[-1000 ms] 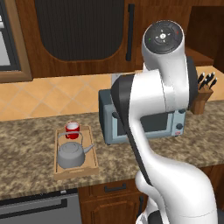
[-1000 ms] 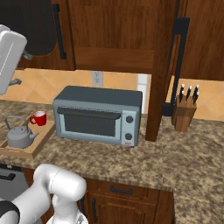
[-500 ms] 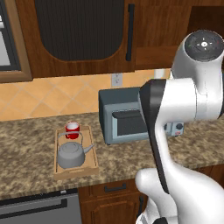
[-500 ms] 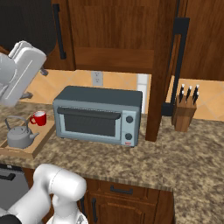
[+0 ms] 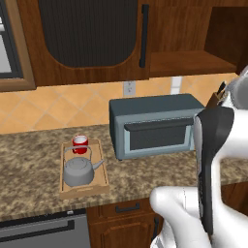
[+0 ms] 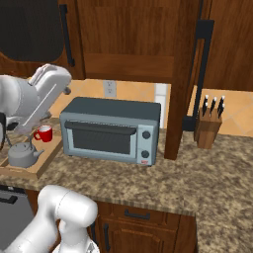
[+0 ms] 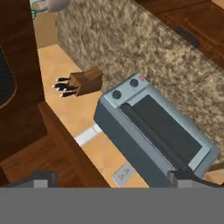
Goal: Pick the kettle from the counter and place it on the tray. Then pick the mug from the cabinet and place it on the tray. Then close the cabinet doors.
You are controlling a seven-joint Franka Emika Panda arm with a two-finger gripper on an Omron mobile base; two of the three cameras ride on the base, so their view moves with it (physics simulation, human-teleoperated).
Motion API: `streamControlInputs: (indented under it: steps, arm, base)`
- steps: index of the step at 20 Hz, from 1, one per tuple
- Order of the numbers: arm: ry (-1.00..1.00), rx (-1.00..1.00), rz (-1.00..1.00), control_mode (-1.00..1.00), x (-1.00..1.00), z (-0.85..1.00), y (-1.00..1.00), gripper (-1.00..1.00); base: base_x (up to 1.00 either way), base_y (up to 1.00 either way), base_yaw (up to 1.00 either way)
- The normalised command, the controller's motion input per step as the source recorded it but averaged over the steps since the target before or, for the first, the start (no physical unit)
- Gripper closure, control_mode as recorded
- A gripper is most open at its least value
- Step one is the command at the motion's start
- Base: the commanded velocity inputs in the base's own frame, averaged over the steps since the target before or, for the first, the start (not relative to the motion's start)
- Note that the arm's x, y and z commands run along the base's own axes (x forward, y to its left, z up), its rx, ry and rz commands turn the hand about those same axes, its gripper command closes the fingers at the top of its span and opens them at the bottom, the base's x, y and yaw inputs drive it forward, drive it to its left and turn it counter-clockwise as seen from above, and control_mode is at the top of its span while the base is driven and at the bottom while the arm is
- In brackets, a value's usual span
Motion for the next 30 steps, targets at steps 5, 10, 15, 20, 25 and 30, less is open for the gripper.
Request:
streamControlInputs:
  steps: [5,10,15,20,25,30]
  arm:
    - [-0.34,0.21,0.0,-1.0,0.0,-0.57,-0.34,-1.0]
    - [-0.31,0.19,-0.13,-1.0,-0.06,-0.5,-0.24,-1.0]
    - [-0.14,0.14,-0.21,-1.0,-0.02,-0.11,-0.23,-1.0]
    - [-0.21,0.24,-0.15,-1.0,-0.1,-0.58,-0.18,-1.0]
    - [-0.33,0.23,-0.05,-1.0,0.0,-0.44,-0.25,-1.0]
    - [-0.35,0.23,0.0,-1.0,0.0,-0.4,-0.3,-1.0]
  base:
    - [0.0,0.0,0.0]
    - [0.0,0.0,0.0]
    - [0.0,0.0,0.0]
    - [0.0,0.0,0.0]
    - [0.0,0.0,0.0]
    - [0.0,0.0,0.0]
